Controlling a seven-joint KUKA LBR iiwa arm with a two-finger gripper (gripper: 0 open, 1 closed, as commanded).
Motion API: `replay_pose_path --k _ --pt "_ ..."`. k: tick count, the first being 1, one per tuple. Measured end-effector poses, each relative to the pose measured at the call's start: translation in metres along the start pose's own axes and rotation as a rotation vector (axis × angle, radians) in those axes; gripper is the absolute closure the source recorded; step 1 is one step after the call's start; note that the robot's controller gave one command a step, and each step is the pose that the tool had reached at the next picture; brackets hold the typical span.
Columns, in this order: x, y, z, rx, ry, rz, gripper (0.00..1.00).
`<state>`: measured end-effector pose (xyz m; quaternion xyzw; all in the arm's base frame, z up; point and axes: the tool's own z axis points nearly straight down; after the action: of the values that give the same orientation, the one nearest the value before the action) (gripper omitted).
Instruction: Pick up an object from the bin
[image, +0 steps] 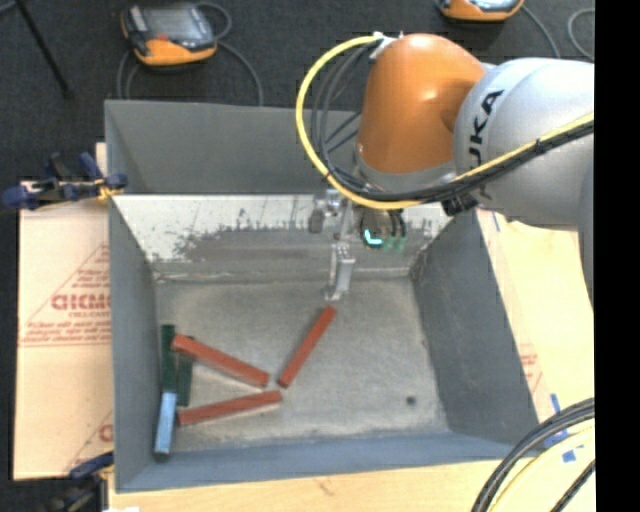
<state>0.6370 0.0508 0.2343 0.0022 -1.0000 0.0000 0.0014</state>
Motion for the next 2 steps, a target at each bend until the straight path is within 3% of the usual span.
replay_pose_path --k 1,2 --pt "-0.001 0.0 -0.005 -0.001 -0.008 0.001 0.0" --pt "0.007 0.0 0.028 0.001 -0.011 -0.129 0.0"
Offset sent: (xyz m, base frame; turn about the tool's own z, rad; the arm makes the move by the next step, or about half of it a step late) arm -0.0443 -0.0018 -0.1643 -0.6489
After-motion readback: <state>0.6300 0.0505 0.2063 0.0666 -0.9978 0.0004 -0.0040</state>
